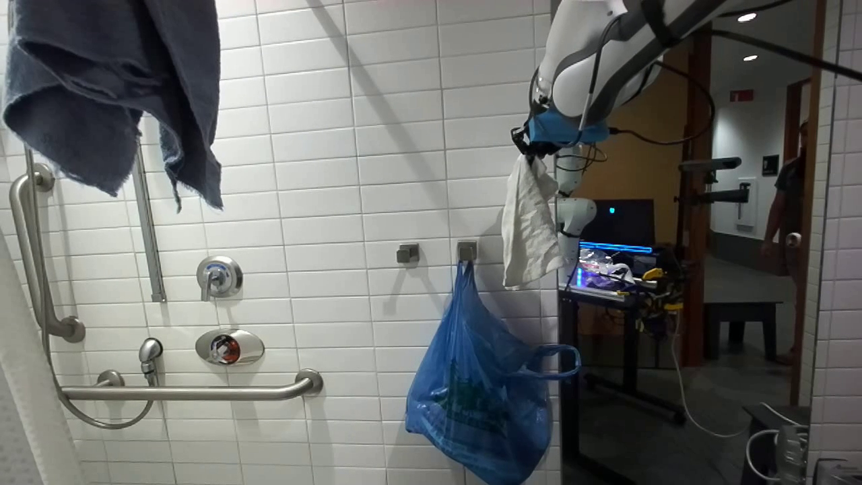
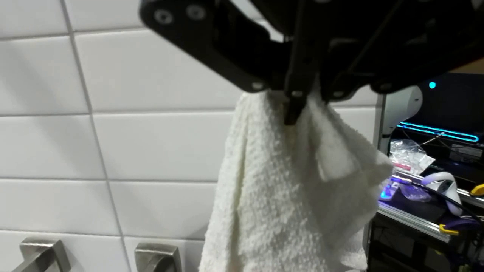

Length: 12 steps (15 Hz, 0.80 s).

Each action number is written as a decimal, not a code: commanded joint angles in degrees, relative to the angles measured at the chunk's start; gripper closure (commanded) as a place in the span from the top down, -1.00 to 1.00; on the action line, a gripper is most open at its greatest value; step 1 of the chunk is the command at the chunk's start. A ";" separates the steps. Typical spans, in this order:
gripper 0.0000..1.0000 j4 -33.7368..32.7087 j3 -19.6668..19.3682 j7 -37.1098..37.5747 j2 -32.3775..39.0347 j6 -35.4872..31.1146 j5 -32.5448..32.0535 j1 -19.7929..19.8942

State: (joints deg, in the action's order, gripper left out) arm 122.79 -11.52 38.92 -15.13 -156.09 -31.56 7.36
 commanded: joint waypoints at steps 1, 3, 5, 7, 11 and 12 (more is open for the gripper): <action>-0.97 -1.12 1.47 1.66 0.20 1.16 -1.83 0.55; -0.97 -1.29 1.59 1.34 0.46 1.01 -1.45 0.50; -0.89 -0.03 0.83 0.02 0.01 0.02 0.00 0.00; -0.89 -0.03 0.84 0.02 0.01 0.02 0.00 0.01; -0.89 -0.04 0.84 0.02 0.01 0.02 0.00 0.01; -0.89 -0.04 0.84 0.02 0.01 0.02 0.00 0.01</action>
State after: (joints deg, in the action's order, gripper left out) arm 122.75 -10.68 38.94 -15.12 -156.07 -31.56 7.36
